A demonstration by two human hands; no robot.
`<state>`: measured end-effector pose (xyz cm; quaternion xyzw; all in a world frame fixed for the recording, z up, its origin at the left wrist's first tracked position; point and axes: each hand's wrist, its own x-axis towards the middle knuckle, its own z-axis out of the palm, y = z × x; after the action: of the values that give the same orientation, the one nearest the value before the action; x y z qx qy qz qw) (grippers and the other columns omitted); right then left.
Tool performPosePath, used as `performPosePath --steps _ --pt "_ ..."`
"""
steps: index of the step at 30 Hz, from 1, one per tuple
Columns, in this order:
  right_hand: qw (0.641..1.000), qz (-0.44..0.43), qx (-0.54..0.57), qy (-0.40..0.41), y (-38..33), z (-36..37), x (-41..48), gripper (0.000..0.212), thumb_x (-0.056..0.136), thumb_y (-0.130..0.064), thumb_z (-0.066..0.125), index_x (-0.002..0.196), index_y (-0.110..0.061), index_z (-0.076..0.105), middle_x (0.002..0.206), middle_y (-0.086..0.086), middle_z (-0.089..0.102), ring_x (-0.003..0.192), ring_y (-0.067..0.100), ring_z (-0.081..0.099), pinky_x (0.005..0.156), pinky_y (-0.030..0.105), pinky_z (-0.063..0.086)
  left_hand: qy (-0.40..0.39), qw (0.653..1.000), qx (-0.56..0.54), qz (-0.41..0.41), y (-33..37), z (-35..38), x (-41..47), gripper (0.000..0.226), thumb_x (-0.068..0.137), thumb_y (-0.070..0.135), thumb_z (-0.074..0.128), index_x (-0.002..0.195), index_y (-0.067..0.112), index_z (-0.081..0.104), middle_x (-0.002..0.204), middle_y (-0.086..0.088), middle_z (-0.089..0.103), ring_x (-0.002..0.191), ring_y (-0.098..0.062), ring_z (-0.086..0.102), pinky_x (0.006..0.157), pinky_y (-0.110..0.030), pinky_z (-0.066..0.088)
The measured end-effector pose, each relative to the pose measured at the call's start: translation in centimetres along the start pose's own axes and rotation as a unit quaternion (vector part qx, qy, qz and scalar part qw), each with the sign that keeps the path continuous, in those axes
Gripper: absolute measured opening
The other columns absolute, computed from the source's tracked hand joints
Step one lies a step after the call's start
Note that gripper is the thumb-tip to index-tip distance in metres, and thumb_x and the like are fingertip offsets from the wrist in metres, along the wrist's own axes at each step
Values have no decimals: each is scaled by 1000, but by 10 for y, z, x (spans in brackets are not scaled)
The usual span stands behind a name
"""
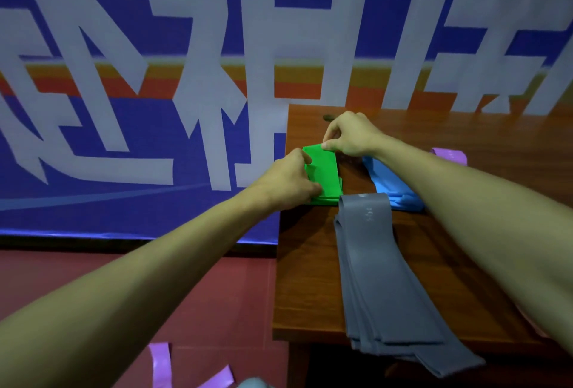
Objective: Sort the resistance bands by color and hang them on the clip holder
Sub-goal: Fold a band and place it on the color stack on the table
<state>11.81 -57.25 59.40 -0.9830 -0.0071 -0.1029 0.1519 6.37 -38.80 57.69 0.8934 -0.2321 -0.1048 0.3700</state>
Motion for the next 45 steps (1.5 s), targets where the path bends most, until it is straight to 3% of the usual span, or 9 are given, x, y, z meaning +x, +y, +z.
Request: performPosePath --steps 6,10,12,15,18,23,34,40,45 --pt "996 13 -83 4 -8 0 -9 14 88 -32 67 94 -20 68 105 5 65 97 26 60 82 37 50 9 995 101 18 -1 -1 -4 53 90 35 63 135 14 43 124 -7 56 86 -11 51 54 -16 37" --pt "993 6 -95 67 -28 -18 -24 18 90 -25 63 106 -18 67 115 7 65 104 28 61 86 38 50 32 998 48 31 1 -16 -20 39 94 34 57 125 12 53 111 -4 61 89 -14 59 66 -22 49" --pt "993 -12 -94 72 -44 -30 -32 18 89 -22 62 105 -17 68 114 6 66 103 27 62 87 38 52 49 998 25 35 -1 -30 -33 30 96 31 54 120 13 58 100 -5 65 78 -11 61 69 -26 49" --pt "992 -51 -98 56 -76 -44 -44 18 88 -20 60 103 -16 70 109 5 68 101 24 63 86 40 53 63 997 19 31 -11 -55 -57 21 97 26 52 112 15 61 80 1 65 63 -3 55 55 -17 42" --pt "989 -93 -114 27 -118 -49 -53 19 89 -20 60 104 -14 70 107 5 69 99 22 63 85 38 53 80 996 24 20 -27 -83 -86 13 95 20 52 105 18 61 75 2 65 59 -4 57 43 -9 37" --pt "968 -155 -188 -51 -199 -28 -66 18 89 -25 60 102 -16 69 104 6 68 96 24 62 79 35 53 119 992 29 -15 -76 -128 -135 14 90 18 54 97 21 65 68 6 67 53 -5 60 52 -18 42" --pt "910 -214 -232 -270 -300 169 -74 21 89 -33 60 105 -22 66 111 5 64 103 27 60 80 35 51 113 985 -66 -115 -261 -129 -212 9 89 13 59 95 15 66 71 -2 61 59 -12 57 52 -15 43" --pt "901 -192 -133 -365 -285 320 -70 19 88 -32 61 101 -20 68 107 5 69 100 24 63 86 37 52 79 967 -143 -195 -383 -69 -205 10 90 3 57 95 9 63 70 0 57 51 -2 55 46 -8 40" --pt "900 -82 3 -429 -252 461 -101 15 87 -16 59 93 -14 73 98 6 73 94 20 64 86 29 49 50 927 -211 -306 -489 11 -194 16 92 6 52 83 15 61 72 1 60 60 -11 56 48 -11 42"
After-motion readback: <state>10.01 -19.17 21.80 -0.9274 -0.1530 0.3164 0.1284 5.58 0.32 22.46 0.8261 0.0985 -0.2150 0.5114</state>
